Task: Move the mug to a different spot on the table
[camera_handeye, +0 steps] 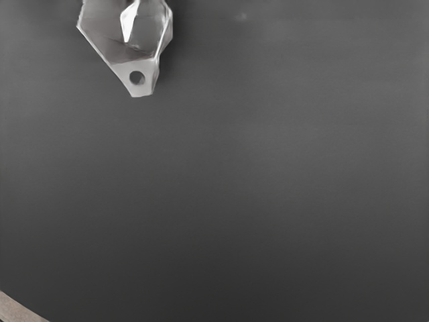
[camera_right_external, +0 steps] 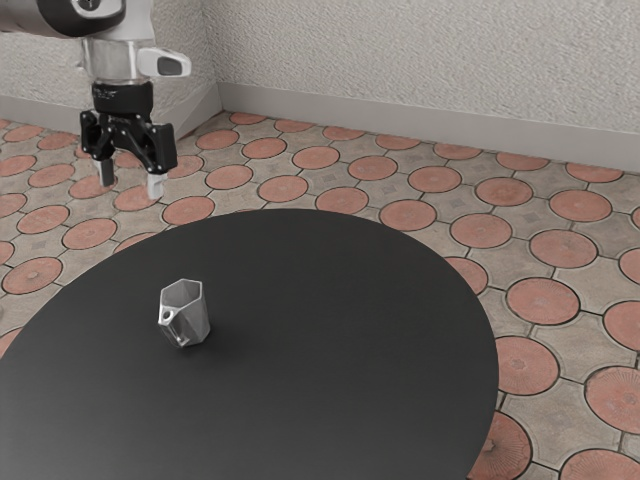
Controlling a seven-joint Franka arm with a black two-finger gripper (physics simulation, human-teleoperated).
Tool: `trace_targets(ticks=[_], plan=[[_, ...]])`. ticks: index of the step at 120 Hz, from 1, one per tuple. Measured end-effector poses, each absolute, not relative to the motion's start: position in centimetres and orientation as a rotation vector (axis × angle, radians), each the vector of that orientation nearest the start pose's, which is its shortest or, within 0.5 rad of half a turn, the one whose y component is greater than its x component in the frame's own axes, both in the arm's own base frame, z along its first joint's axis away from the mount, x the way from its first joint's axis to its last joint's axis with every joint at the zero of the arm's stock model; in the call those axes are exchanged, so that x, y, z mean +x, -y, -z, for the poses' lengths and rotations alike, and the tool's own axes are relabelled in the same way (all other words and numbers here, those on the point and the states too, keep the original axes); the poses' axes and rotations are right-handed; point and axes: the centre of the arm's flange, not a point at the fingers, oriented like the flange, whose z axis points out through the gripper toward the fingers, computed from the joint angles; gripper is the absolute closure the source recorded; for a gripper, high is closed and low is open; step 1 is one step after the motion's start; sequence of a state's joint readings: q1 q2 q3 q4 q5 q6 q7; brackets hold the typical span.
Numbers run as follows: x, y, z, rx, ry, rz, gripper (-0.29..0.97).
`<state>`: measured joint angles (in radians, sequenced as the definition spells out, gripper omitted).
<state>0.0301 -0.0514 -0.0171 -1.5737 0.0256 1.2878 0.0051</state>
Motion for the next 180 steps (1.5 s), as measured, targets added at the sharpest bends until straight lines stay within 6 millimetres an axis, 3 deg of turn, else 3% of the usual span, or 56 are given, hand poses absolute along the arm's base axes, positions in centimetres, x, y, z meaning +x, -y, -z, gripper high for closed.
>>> trace_targets(ticks=[27,37,43,60,89,109,162,180], plan=[[53.1,-0.8,-64.5,-3.117,0.009,-0.032,0.0],[51.9,-1.3,-65.5,-3.113,0.025,0.013,0.0],[50.5,-2.7,-65.1,-3.107,0.067,0.001,0.0],[47.2,-8.0,-59.8,-3.11,0.227,-0.072,0.0],[45.4,-10.8,-51.1,-3.11,0.37,-0.054,0.0],[42.9,-10.8,-46.9,-3.086,0.488,0.016,0.0],[43.6,-8.4,-37.6,-3.128,0.6,0.134,0.0],[43.9,-8.0,-35.8,-3.135,0.574,0.146,0.0]])
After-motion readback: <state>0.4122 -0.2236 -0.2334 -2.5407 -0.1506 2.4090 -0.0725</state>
